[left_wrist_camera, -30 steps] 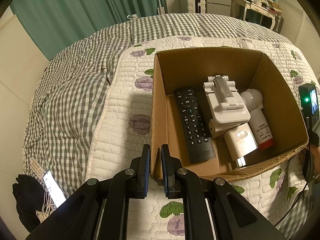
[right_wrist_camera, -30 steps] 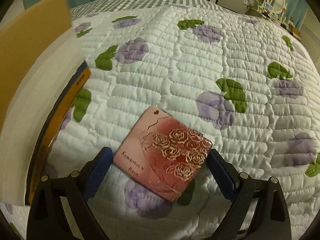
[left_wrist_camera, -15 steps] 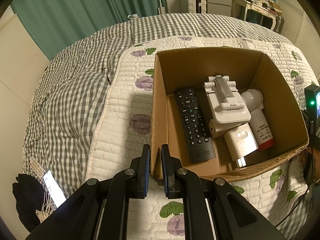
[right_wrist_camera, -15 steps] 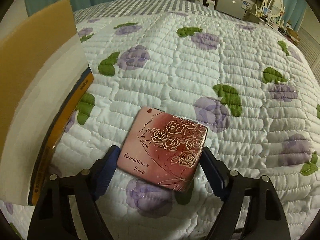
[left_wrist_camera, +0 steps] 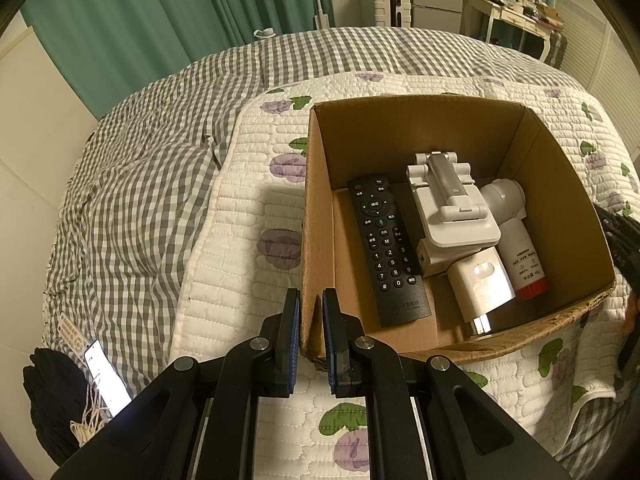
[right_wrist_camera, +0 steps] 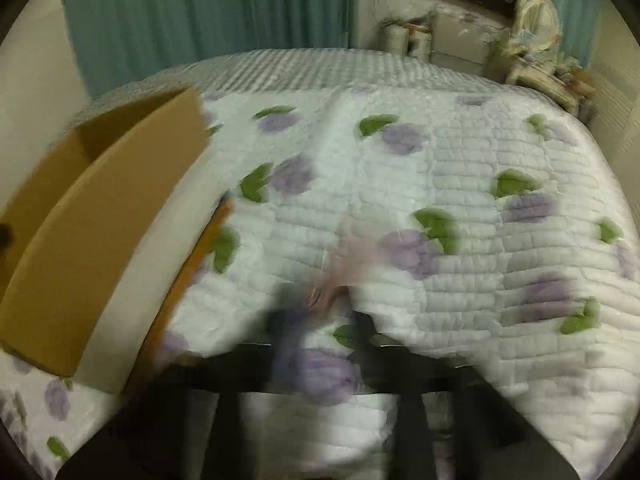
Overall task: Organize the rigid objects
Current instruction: 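Drop the pink card case into the box and open the right tool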
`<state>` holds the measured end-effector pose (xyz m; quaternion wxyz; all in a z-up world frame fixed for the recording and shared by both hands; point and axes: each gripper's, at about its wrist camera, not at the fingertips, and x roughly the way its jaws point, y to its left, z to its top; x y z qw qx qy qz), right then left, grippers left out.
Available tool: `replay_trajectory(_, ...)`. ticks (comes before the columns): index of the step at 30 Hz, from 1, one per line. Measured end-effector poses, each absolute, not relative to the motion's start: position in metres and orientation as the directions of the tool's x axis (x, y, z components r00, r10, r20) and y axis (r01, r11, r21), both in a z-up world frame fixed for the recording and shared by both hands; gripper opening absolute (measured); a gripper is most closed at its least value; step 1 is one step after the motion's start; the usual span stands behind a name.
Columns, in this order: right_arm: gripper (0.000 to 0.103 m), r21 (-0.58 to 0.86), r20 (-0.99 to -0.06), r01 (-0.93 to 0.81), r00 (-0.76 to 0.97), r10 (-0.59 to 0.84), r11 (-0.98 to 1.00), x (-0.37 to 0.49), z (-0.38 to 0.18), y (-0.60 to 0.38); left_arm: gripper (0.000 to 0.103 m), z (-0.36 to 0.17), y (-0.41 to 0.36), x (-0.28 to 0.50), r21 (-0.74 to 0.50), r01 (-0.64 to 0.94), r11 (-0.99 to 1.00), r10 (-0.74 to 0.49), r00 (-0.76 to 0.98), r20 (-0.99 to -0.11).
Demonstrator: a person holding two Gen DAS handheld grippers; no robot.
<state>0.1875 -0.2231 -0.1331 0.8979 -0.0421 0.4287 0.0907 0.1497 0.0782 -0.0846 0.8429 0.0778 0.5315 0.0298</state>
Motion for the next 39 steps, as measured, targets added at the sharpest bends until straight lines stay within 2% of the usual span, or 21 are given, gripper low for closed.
replay_trajectory(6,0.009,0.028,-0.799,-0.222,0.581,0.155,0.975,0.186,-0.136,-0.223,0.010,-0.085,0.078,0.150,0.159,0.031,0.987,0.130,0.433,-0.892)
replay_trajectory(12,0.009,0.038,-0.771,-0.235,0.611,0.178,0.971,0.185,-0.126,-0.223,0.010,-0.085,0.078,0.151,0.158,0.030,0.987,0.129,0.433,-0.892)
replay_trajectory(18,0.009,0.005,-0.673,-0.296,0.705,0.222,0.955,0.172,-0.067,-0.206,0.010,-0.085,0.078,0.151,0.159,0.030,0.987,0.130,0.433,-0.892)
replay_trajectory(24,0.009,-0.050,-0.527,-0.420,0.781,0.333,0.906,0.162,0.019,-0.164,0.010,-0.085,0.078,0.151,0.158,0.030,0.987,0.130,0.433,-0.892)
replay_trajectory(27,0.009,-0.068,-0.504,-0.483,0.772,0.388,0.873,0.162,0.037,-0.136,0.010,-0.085,0.078,0.151,0.157,0.030,0.987,0.128,0.433,-0.892)
replay_trajectory(33,0.009,-0.119,-0.569,-0.576,0.707,0.420,0.809,0.172,0.013,-0.071,0.010,-0.085,0.078,0.152,0.149,0.032,0.988,0.121,0.431,-0.894)
replay_trajectory(39,0.009,-0.303,-0.639,-0.580,0.712,0.291,0.756,0.171,-0.047,-0.021,0.010,-0.084,0.078,0.151,0.144,0.033,0.989,0.116,0.432,-0.894)
